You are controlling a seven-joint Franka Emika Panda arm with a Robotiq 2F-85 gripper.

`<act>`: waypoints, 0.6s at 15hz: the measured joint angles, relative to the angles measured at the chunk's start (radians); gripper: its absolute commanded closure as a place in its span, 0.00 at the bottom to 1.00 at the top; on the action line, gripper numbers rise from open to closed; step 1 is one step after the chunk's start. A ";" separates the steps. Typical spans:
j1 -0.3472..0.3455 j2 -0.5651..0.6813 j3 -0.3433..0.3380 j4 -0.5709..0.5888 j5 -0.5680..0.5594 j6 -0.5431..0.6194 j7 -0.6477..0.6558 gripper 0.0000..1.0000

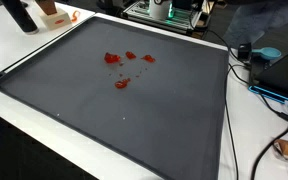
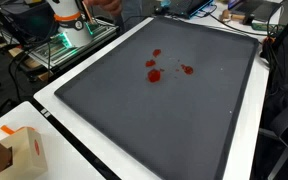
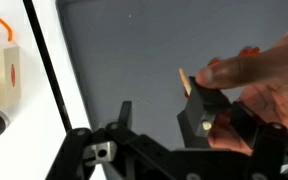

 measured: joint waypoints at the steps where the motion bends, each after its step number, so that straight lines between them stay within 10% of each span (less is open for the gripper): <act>1: 0.000 0.000 0.000 0.000 0.000 0.000 0.000 0.00; 2: -0.001 0.000 0.001 0.000 0.000 0.000 0.000 0.25; 9: -0.002 0.002 0.011 0.002 0.001 0.000 0.000 0.73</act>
